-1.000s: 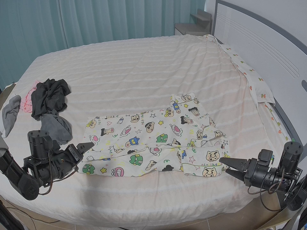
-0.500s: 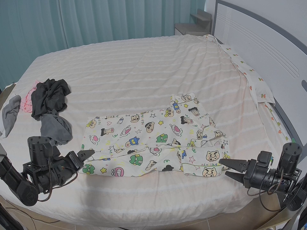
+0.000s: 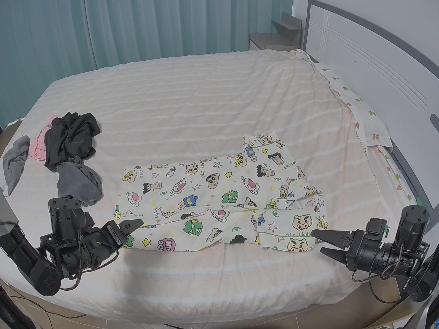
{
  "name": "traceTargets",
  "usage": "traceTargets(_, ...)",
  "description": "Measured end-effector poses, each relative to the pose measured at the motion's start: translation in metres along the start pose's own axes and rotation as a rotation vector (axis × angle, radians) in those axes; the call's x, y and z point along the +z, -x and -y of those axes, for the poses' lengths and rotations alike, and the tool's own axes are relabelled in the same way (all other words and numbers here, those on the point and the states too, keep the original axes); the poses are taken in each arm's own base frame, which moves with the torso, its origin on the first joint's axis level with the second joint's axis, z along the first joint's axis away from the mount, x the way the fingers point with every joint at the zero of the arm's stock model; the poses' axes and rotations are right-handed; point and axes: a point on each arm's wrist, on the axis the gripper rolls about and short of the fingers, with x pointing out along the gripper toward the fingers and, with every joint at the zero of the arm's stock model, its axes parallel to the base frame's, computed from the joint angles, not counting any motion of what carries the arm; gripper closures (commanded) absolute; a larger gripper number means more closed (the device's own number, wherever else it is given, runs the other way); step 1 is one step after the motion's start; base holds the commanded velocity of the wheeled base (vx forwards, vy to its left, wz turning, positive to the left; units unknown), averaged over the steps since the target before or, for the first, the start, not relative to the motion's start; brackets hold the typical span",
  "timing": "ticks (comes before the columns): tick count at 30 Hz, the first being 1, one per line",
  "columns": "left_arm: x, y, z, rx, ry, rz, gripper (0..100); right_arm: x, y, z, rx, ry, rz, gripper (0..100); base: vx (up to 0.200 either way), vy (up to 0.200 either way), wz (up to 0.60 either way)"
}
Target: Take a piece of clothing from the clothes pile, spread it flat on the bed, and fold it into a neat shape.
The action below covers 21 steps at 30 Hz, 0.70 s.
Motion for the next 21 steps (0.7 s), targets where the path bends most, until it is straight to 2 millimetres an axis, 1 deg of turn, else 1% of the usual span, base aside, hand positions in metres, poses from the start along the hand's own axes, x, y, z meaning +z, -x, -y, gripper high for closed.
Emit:
traceTargets(11,0.006,-0.004,-0.004,0.016,0.013,0.018,0,-0.001,-0.001,0.0,-0.001,-0.001,-0.008,0,0.0,0.2,0.0)
traceTargets(16,0.005,-0.005,-0.003,0.014,0.002,0.015,0,-0.001,-0.001,0.0,-0.002,-0.001,-0.008,0,0.0,0.0,0.0)
traceTargets(21,0.005,-0.017,0.007,-0.002,-0.039,0.015,0,-0.002,-0.002,0.001,-0.006,-0.003,-0.012,0,0.0,0.0,0.0)
